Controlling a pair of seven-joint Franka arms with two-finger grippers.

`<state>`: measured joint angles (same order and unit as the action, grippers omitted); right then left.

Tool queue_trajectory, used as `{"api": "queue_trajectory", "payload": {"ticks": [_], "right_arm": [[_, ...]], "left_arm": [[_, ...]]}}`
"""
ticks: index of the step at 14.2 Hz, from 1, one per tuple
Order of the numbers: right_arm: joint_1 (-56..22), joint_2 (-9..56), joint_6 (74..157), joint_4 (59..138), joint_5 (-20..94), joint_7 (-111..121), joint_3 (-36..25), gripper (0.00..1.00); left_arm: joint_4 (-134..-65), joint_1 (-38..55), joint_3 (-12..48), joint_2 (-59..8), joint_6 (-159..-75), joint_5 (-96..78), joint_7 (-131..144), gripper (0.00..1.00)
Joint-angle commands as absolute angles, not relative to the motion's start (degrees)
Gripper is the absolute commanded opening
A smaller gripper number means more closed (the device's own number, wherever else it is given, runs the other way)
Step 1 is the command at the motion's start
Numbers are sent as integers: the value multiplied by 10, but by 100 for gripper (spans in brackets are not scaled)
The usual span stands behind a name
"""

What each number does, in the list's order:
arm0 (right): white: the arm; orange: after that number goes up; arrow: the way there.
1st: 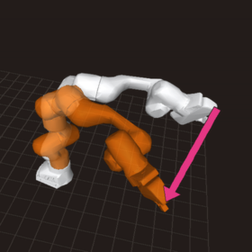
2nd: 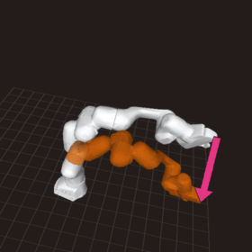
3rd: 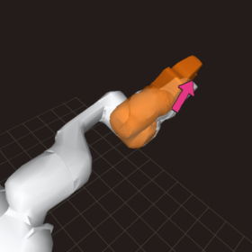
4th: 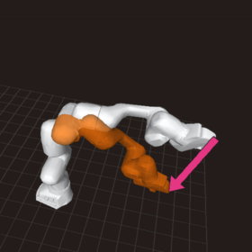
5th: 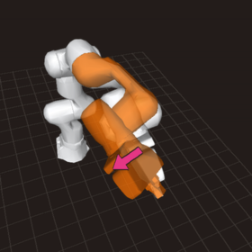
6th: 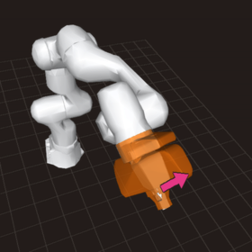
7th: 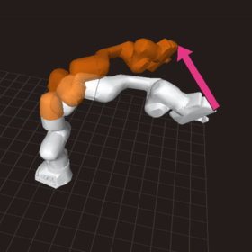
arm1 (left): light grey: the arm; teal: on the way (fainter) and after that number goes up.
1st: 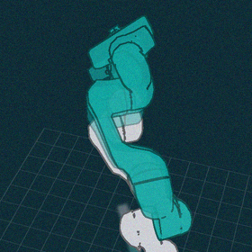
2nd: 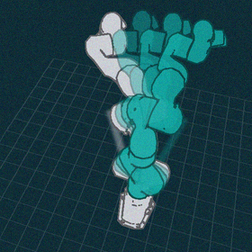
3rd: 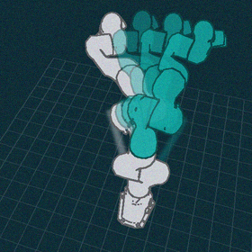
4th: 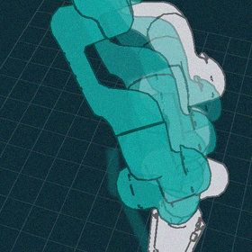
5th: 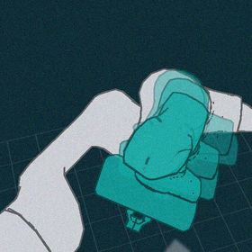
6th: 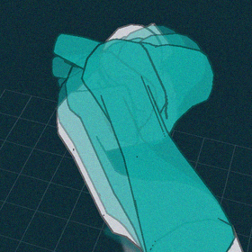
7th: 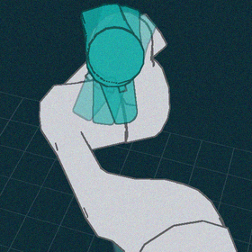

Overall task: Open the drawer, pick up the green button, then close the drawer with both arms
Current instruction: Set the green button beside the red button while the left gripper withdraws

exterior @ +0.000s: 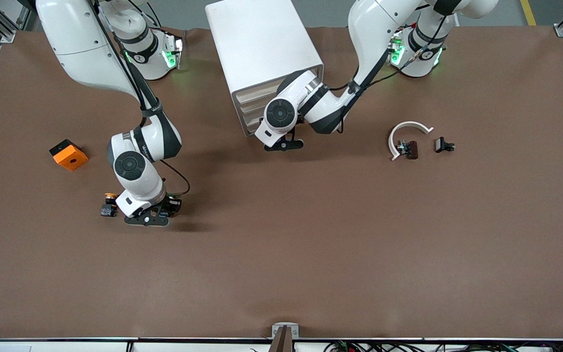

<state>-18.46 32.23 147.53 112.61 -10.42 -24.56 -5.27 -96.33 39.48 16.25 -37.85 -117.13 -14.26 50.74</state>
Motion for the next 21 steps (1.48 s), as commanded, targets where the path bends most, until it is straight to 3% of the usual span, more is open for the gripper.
{"api": "queue_trajectory", "payload": {"ticks": [1, 6, 10, 11, 12, 16, 21], "right_arm": [[-182, 332, 1470, 1109, -122, -265, -53, 0], [-188, 348, 1472, 1095, -121, -280, -53, 0], [-189, 358, 1472, 1089, -121, -281, -53, 0], [-188, 358, 1470, 1087, -121, -281, -52, 35], [-188, 358, 1469, 1085, -121, -281, -53, 99], [-185, 351, 1463, 1078, -122, -272, -53, 100], [-172, 330, 1349, 1029, -120, -232, -52, 100]], "left_arm": [[-966, 397, 165, -375, -1169, -163, 536, 100], [-952, 360, 142, -360, -1162, -147, 554, 100], [-897, 274, 128, -352, -1107, -65, 549, 100], [-885, 255, 128, -351, -1101, -34, 548, 100], [-878, 241, 127, -349, -1096, -12, 548, 100], [-877, 155, 127, -304, -1045, 83, 465, 100], [-872, 60, 130, -230, -1018, 103, 336, 100]]}}
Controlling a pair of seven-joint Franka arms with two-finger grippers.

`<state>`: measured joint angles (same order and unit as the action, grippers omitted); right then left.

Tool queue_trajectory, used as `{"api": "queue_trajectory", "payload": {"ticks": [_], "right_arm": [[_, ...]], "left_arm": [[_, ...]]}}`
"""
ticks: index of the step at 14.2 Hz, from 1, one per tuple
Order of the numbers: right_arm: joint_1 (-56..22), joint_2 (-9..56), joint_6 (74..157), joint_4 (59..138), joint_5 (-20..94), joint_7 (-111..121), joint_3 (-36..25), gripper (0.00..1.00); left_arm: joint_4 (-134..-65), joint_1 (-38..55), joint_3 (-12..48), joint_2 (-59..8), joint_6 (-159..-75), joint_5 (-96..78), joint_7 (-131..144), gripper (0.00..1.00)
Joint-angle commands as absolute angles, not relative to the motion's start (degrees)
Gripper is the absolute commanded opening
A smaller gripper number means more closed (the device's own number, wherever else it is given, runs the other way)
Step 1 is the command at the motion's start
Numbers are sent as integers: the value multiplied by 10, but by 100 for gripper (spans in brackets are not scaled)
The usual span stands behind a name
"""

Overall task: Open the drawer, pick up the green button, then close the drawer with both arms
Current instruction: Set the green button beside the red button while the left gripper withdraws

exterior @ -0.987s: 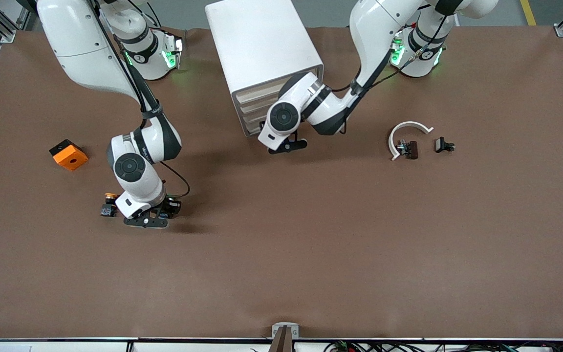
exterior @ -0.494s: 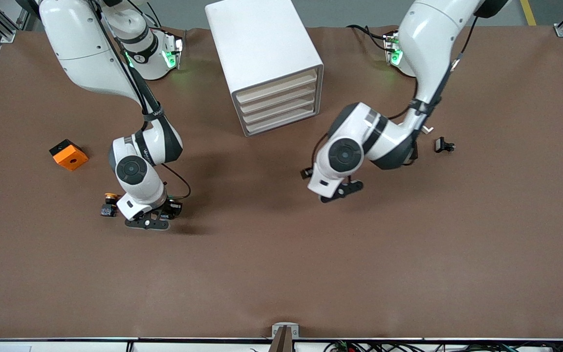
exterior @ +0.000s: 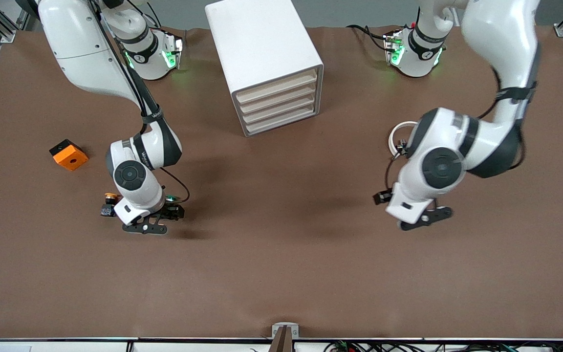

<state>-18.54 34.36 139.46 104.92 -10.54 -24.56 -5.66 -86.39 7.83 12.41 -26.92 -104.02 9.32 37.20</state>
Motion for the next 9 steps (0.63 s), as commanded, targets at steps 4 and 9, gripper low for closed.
{"api": "queue_trajectory", "payload": {"ticks": [4, 9], "right_arm": [[-158, 309, 1241, 975, -113, -182, -48, 100], [-124, 273, 1080, 895, -50, -74, -49, 100]], "left_arm": [[-874, 34, 130, -157, -972, 100, 264, 100], [-876, 10, 129, -71, -920, 95, 168, 100]]}}
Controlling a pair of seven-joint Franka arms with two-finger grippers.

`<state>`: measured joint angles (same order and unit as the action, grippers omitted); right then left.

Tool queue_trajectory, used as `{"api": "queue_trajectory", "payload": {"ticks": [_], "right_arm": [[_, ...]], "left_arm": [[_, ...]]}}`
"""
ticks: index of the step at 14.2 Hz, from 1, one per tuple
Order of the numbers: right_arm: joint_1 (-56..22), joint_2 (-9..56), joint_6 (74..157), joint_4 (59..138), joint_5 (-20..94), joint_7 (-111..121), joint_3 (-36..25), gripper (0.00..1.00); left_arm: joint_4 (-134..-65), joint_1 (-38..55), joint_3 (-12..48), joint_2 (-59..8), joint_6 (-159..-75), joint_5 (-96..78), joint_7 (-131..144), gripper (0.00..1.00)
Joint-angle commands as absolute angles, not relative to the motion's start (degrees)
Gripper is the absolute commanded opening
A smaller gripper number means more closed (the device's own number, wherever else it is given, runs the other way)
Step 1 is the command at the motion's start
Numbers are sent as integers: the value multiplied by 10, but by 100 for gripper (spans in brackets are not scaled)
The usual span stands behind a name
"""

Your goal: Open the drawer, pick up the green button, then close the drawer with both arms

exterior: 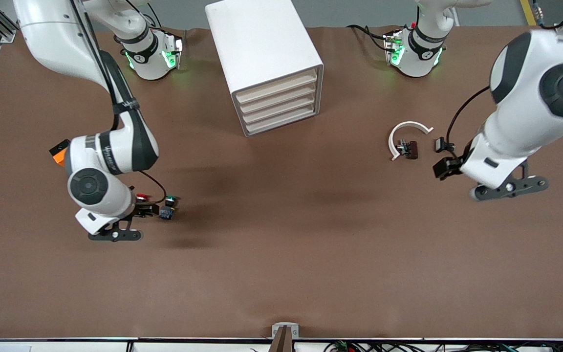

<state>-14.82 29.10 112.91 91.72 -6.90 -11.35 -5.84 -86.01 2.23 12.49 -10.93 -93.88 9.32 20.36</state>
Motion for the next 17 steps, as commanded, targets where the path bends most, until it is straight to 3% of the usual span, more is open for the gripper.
{"api": "queue_trajectory", "payload": {"ticks": [1, 6, 10, 12, 17], "right_arm": [[-118, 260, 1057, 888, -49, -63, -49, 100], [-91, 175, 964, 887, -25, -13, -50, 100], [-62, 121, 938, 885, -24, 32, -52, 100], [-46, 113, 908, 872, -25, 38, -53, 100], [-33, 111, 872, 835, -25, 36, -54, 100]], "left_arm": [[-875, 0, 132, -58, -906, 94, 155, 100], [-911, -28, 113, 15, -885, 48, 39, 100], [-926, -17, 82, 44, -873, 44, 33, 100], [-924, 2, 49, 50, -863, 20, 33, 100], [-933, -4, 45, 66, -860, 2, 11, 100]]}}
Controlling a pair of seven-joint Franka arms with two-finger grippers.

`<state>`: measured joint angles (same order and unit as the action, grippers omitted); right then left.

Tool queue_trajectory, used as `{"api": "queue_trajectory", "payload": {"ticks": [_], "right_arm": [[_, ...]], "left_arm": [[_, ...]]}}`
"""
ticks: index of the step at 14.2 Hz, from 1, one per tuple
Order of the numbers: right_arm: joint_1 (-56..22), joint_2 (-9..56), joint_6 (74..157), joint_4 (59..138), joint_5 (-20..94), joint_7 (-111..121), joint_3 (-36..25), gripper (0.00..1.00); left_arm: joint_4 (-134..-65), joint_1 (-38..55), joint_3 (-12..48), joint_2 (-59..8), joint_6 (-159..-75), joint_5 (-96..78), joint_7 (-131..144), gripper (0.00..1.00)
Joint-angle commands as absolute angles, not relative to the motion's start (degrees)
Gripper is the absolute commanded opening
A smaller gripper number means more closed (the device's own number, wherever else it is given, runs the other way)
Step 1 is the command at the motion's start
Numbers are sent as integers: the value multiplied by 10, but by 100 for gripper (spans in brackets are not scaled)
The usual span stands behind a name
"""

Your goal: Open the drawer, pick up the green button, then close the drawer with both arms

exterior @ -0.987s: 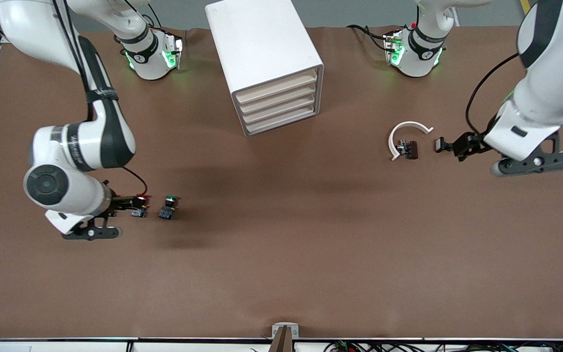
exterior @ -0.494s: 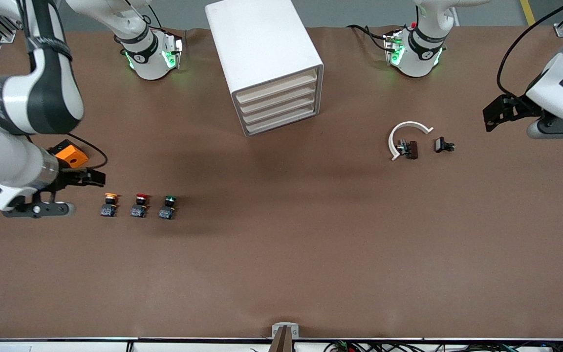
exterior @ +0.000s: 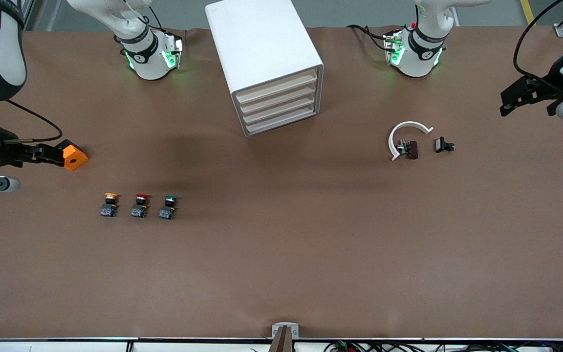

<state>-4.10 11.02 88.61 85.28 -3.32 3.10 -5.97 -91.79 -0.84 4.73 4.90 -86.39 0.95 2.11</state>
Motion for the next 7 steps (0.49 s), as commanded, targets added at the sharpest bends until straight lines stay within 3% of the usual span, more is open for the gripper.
{"api": "queue_trajectory", "payload": {"ticks": [1, 7], "right_arm": [[-33, 112, 866, 832, -25, 33, -53, 100], [-33, 113, 826, 772, -28, 30, -54, 100]], "left_arm": [[-933, -4, 46, 67, -860, 2, 11, 100], [-934, 0, 59, 66, -860, 2, 12, 100]]}}
